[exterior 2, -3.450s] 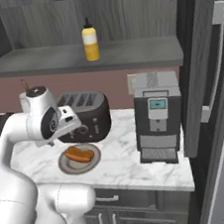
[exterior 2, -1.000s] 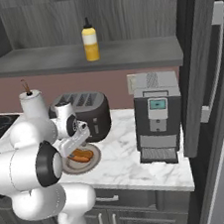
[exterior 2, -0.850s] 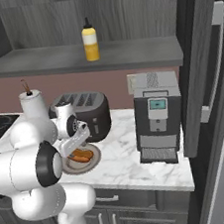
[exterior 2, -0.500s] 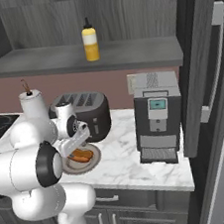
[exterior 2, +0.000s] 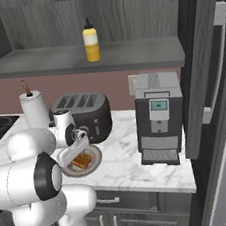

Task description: Move the hot dog bun to the plate on the dining table and place the condiment next to that plate. Then navigate to the fridge and take the sausage and place it on the plate as well.

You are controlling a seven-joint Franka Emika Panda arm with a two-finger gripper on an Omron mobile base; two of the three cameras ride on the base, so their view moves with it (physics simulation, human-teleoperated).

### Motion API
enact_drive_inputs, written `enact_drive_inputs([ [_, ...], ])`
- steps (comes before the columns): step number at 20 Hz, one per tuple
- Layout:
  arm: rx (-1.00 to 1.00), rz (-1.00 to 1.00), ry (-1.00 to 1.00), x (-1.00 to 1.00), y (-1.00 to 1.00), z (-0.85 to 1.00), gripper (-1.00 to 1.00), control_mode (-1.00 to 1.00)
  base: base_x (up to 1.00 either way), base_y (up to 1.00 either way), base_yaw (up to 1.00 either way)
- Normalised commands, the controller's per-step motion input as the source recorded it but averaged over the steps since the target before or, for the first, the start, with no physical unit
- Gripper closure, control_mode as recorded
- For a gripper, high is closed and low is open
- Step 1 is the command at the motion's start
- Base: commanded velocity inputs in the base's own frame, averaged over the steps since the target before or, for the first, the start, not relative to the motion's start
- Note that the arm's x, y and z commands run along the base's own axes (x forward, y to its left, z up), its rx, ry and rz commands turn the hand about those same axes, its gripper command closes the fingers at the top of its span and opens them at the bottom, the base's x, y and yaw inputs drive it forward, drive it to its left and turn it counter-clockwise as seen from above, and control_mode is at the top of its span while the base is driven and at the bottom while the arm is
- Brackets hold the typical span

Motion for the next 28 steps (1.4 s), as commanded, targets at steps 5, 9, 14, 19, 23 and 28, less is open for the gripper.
enact_drive_inputs([
  [5,0.0,0.01,0.0,-0.11,0.0,-0.21,-1.0,-1.0,0.0,0.0,0.0],
  [9,0.0,0.0,0.0,0.0,0.0,-0.18,-1.0,-1.0,0.0,0.0,0.0],
  [14,0.0,0.02,0.01,0.0,0.0,-0.26,1.0,-1.0,0.0,0.0,0.0],
  [19,0.0,0.02,0.02,-0.02,0.06,-0.08,1.0,-1.0,0.0,0.0,0.0],
  [23,0.0,-0.06,-0.07,-0.47,0.01,0.32,1.0,-1.0,0.0,0.0,0.0],
  [28,0.0,-0.14,-0.04,-0.57,0.0,0.87,1.0,-1.0,0.0,0.0,0.0],
])
